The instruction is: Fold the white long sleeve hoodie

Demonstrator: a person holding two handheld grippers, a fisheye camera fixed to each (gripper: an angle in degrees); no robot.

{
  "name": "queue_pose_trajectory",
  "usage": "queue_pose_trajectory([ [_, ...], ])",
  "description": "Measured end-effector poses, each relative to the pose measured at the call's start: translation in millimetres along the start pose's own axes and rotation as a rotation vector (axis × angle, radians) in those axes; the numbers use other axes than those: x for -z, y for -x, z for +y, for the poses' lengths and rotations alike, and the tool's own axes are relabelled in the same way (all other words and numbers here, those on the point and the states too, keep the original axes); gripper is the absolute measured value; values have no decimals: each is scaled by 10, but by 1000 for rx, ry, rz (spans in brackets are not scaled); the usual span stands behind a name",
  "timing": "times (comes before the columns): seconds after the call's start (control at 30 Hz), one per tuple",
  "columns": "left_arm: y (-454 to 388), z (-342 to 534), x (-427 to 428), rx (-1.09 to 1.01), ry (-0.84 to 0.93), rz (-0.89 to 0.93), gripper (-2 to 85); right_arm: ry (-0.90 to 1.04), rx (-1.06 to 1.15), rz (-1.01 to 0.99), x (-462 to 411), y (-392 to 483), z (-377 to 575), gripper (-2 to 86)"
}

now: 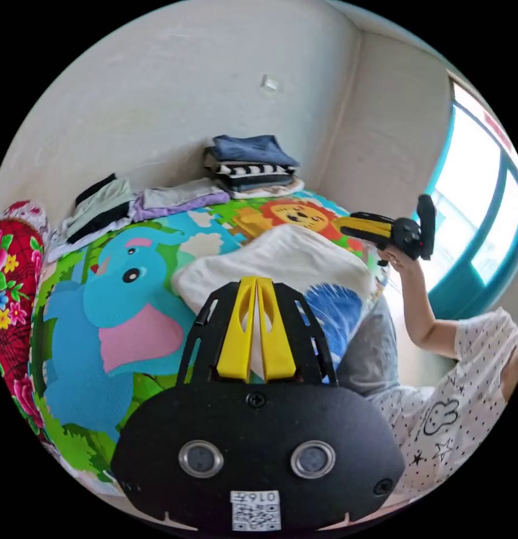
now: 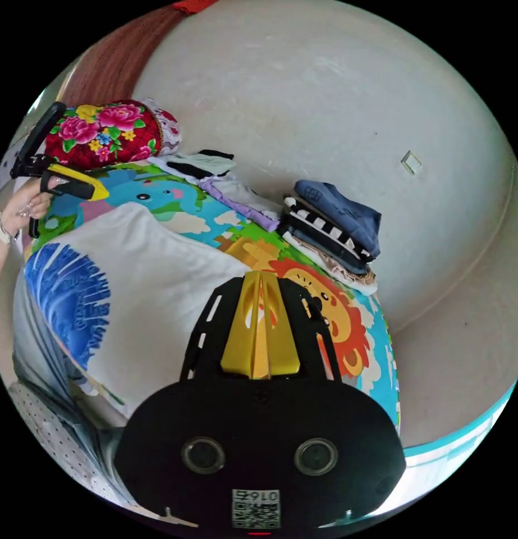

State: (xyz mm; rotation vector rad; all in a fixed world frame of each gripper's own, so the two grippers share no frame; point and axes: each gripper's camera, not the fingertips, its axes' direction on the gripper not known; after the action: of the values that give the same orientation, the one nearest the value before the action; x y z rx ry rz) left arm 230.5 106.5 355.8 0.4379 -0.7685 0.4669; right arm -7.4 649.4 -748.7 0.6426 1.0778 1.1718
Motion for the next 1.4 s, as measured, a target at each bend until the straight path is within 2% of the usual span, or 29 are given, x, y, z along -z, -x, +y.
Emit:
queue_pose_trajectory([
  [0.2,-595,625,-28,4,26,-325,-10,35,71,-2,424,483,491,-5],
  [0.3,-564,830,-83,8,-10,-292,-10,40,-32,-76,350,334,706,-5],
  [0.37,-516,929,-18,27,-32,-250,-10,-76,-171,-206,387,115,947,-4],
  [0.47,-487,1089,57,34,-85,-209,-9,-126,-246,-281,510,-28,1115,-4],
  [0.57,-476,1235,272,117,-134,-153,-8,-117,-226,-253,654,-10,1082,-2],
  [0.63,-632,1356,512,138,-166,-189,-7,-105,-277,-210,883,-2,1061,-1],
  [0.7,-979,1592,764,81,-255,-222,1,-189,-283,-158,1248,117,1130,2],
  [0.73,-1066,1640,787,56,-259,-220,3,-295,-270,-133,1497,228,1231,6],
  [0.77,-1224,1704,794,5,-228,-220,26,-382,-274,-118,1701,330,1329,13],
  [0.83,-1440,1765,762,-73,-147,-255,82,-437,-305,-107,1913,440,1418,40],
  [0.9,-1686,1863,747,-147,-106,-347,131,-447,-222,-88,2053,591,1431,88],
  [1.07,-2120,2004,770,-292,-146,-388,142,-360,59,77,2214,1099,1271,169],
  [1.27,-2688,2091,505,-427,-111,-609,142,-295,286,106,2303,1697,947,196],
  [1.4,-2936,2188,394,-472,-104,-613,141,-249,402,187,2223,2009,744,195],
])
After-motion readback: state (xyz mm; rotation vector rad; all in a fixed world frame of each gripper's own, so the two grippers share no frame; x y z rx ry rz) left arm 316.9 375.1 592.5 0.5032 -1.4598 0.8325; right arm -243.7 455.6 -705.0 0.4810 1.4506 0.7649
